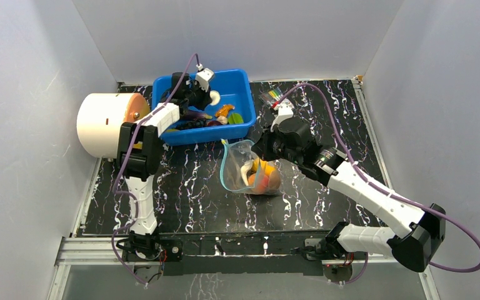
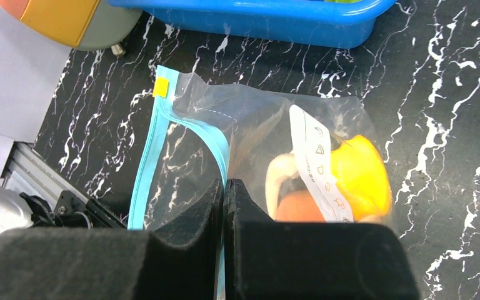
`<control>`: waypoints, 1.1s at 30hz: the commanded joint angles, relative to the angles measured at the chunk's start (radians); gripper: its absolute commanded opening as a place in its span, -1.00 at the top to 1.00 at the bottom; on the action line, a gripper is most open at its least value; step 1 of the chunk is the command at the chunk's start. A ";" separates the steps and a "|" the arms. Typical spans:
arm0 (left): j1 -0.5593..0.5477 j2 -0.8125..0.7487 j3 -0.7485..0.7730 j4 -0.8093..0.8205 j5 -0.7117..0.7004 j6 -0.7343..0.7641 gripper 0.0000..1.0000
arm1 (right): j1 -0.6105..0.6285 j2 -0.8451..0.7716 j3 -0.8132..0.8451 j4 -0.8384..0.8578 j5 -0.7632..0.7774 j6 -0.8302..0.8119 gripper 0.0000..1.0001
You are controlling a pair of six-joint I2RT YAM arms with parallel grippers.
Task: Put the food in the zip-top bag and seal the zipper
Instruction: Pick up the fake vegetable from the bin.
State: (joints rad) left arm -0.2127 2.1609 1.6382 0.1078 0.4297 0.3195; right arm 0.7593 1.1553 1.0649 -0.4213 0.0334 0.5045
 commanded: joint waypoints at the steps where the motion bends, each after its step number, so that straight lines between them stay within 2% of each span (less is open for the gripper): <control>1: -0.004 -0.158 -0.028 0.043 0.007 -0.078 1.00 | 0.003 -0.041 0.000 0.034 0.072 0.018 1.00; 7: -0.006 -0.324 -0.152 0.075 0.058 -0.203 1.00 | 0.002 -0.074 -0.003 -0.004 0.114 0.065 1.00; 12: -0.013 -0.507 -0.286 0.075 0.089 -0.310 1.00 | 0.002 -0.112 -0.003 -0.005 0.084 0.108 1.00; 19: -0.054 -0.737 -0.419 -0.081 0.164 -0.344 1.00 | 0.002 -0.130 -0.021 0.013 0.083 0.129 1.00; 23: -0.082 -0.889 -0.515 -0.085 0.181 -0.390 1.00 | 0.003 -0.130 -0.034 0.024 0.066 0.142 1.00; 33: -0.139 -1.124 -0.670 -0.046 0.297 -0.660 1.00 | 0.003 -0.109 -0.044 0.071 0.080 0.174 1.00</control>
State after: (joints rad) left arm -0.3302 1.1137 1.0260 0.0402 0.6456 -0.2024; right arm 0.7593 1.0477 1.0172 -0.4389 0.1024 0.6586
